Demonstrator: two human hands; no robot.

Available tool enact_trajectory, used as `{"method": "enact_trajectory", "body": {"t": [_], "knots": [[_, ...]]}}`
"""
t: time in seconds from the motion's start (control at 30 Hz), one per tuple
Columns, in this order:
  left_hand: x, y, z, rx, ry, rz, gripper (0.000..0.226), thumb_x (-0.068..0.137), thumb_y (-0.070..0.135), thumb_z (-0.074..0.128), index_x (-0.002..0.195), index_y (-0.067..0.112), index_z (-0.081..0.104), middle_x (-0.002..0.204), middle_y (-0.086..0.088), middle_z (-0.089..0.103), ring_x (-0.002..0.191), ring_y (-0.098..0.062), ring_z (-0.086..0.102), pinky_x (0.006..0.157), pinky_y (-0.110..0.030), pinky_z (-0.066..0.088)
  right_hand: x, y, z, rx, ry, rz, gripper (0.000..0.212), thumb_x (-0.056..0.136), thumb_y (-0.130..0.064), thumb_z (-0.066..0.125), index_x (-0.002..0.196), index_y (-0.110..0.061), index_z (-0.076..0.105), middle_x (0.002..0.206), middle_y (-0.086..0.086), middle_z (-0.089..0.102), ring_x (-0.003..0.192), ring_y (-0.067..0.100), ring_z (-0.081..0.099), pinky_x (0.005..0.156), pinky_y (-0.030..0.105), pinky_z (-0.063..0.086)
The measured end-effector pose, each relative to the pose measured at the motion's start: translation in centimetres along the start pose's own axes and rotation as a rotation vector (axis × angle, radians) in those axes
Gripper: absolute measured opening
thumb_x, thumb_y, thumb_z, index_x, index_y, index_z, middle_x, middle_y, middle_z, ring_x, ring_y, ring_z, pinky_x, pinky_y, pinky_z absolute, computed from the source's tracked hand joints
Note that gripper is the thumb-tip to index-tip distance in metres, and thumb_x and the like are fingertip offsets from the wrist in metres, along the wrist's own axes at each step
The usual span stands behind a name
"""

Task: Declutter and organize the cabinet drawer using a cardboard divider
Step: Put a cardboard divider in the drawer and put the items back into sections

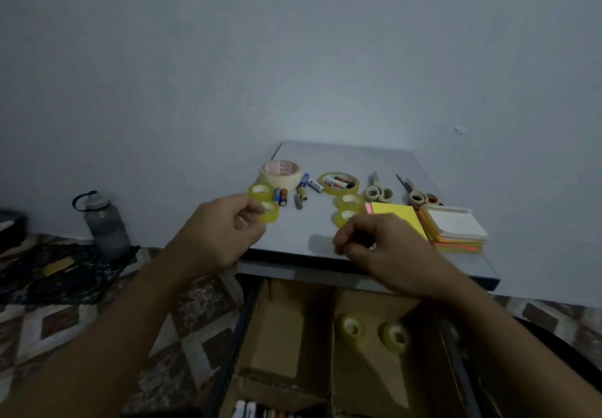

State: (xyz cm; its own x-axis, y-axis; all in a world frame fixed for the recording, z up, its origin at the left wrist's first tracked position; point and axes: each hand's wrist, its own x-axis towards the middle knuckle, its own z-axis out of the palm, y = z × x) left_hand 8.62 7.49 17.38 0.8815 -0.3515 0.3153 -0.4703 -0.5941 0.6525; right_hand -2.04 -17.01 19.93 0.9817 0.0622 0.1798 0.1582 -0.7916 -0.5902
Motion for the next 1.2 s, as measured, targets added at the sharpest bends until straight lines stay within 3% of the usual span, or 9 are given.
{"method": "enact_trajectory", "body": {"t": [0.13, 0.3, 0.37, 0.47, 0.6, 0.77, 0.9, 1.07, 1.2], "knots": [[5.7, 0.3, 0.3, 0.122, -0.027, 0.057, 0.021, 0.089, 0.024, 0.068, 0.109, 0.026, 0.070, 0.105, 0.010, 0.065, 0.095, -0.011, 0.059, 0.080, -0.024, 0.045, 5.6, 1.7, -2.1, -0.148, 0.107, -0.036, 0.013, 0.087, -0.018, 0.065, 0.092, -0.030, 0.068, 0.086, -0.020, 0.064, 0.075, -0.006, 0.056, 0.065, 0.006, 0.037], [10.7, 0.3, 2.0, 0.315, -0.066, 0.090, 0.021, 0.087, 0.025, 0.063, 0.103, 0.026, 0.076, 0.105, 0.002, 0.069, 0.093, -0.017, 0.062, 0.082, -0.031, 0.054, 13.0, 3.2, -0.7, -0.338, 0.010, -0.085, 0.025, 0.091, -0.031, 0.061, 0.116, -0.031, 0.067, 0.114, -0.009, 0.068, 0.110, 0.016, 0.056, 0.097, 0.036, 0.046], [11.8, 0.0, 2.8, 0.393, -0.099, 0.087, 0.021, 0.084, 0.029, 0.062, 0.099, 0.031, 0.077, 0.110, -0.002, 0.070, 0.094, -0.022, 0.062, 0.082, -0.036, 0.057, 15.1, 3.4, 0.4, -0.449, -0.066, -0.101, 0.028, 0.092, -0.038, 0.058, 0.120, -0.038, 0.062, 0.117, -0.009, 0.065, 0.112, 0.019, 0.049, 0.099, 0.045, 0.044], [12.6, -0.3, 3.8, 0.525, -0.142, 0.082, 0.022, 0.085, 0.036, 0.062, 0.103, 0.034, 0.075, 0.117, -0.003, 0.069, 0.101, -0.025, 0.061, 0.087, -0.039, 0.057, 17.0, 3.7, 1.6, -0.515, -0.159, -0.097, 0.036, 0.090, -0.045, 0.058, 0.126, -0.043, 0.058, 0.121, -0.006, 0.061, 0.113, 0.022, 0.044, 0.096, 0.047, 0.045], [12.7, -0.3, 4.4, 0.581, -0.131, 0.108, 0.024, 0.088, 0.037, 0.063, 0.108, 0.034, 0.075, 0.119, -0.004, 0.068, 0.103, -0.026, 0.060, 0.089, -0.040, 0.056, 18.2, 4.4, 2.3, -0.523, -0.223, -0.093, 0.045, 0.084, -0.058, 0.051, 0.128, -0.048, 0.054, 0.121, -0.004, 0.063, 0.116, 0.027, 0.048, 0.101, 0.052, 0.042], [12.9, -0.4, 4.5, 0.531, -0.133, 0.092, 0.024, 0.086, 0.037, 0.065, 0.109, 0.034, 0.075, 0.121, -0.002, 0.068, 0.106, -0.024, 0.060, 0.089, -0.037, 0.056, 18.4, 4.8, 2.5, -0.534, -0.166, -0.106, 0.042, 0.083, -0.060, 0.054, 0.122, -0.045, 0.058, 0.112, -0.008, 0.067, 0.106, 0.023, 0.052, 0.098, 0.049, 0.044], [12.5, -0.2, 4.5, 0.484, -0.157, 0.093, 0.024, 0.087, 0.036, 0.067, 0.108, 0.032, 0.076, 0.124, 0.000, 0.067, 0.114, -0.024, 0.056, 0.093, -0.038, 0.054, 18.0, 4.9, 1.9, -0.536, -0.202, -0.075, 0.042, 0.080, -0.061, 0.055, 0.118, -0.043, 0.060, 0.115, -0.006, 0.067, 0.112, 0.024, 0.053, 0.099, 0.049, 0.045], [12.0, -0.5, 4.4, 0.492, -0.102, 0.117, 0.025, 0.084, 0.046, 0.067, 0.104, 0.036, 0.076, 0.114, 0.001, 0.070, 0.103, -0.023, 0.059, 0.084, -0.040, 0.057, 17.6, 4.4, 1.3, -0.500, -0.199, -0.057, 0.049, 0.084, -0.057, 0.057, 0.131, -0.042, 0.055, 0.125, -0.004, 0.063, 0.121, 0.025, 0.047, 0.100, 0.049, 0.044], [11.5, -0.2, 4.7, 0.548, -0.100, 0.154, 0.025, 0.088, 0.047, 0.062, 0.106, 0.037, 0.076, 0.114, 0.005, 0.071, 0.102, -0.020, 0.057, 0.081, -0.036, 0.056, 17.8, 4.4, 1.8, -0.569, -0.211, -0.070, 0.039, 0.088, -0.056, 0.054, 0.124, -0.041, 0.061, 0.120, -0.006, 0.065, 0.116, 0.024, 0.053, 0.099, 0.046, 0.046]]}}
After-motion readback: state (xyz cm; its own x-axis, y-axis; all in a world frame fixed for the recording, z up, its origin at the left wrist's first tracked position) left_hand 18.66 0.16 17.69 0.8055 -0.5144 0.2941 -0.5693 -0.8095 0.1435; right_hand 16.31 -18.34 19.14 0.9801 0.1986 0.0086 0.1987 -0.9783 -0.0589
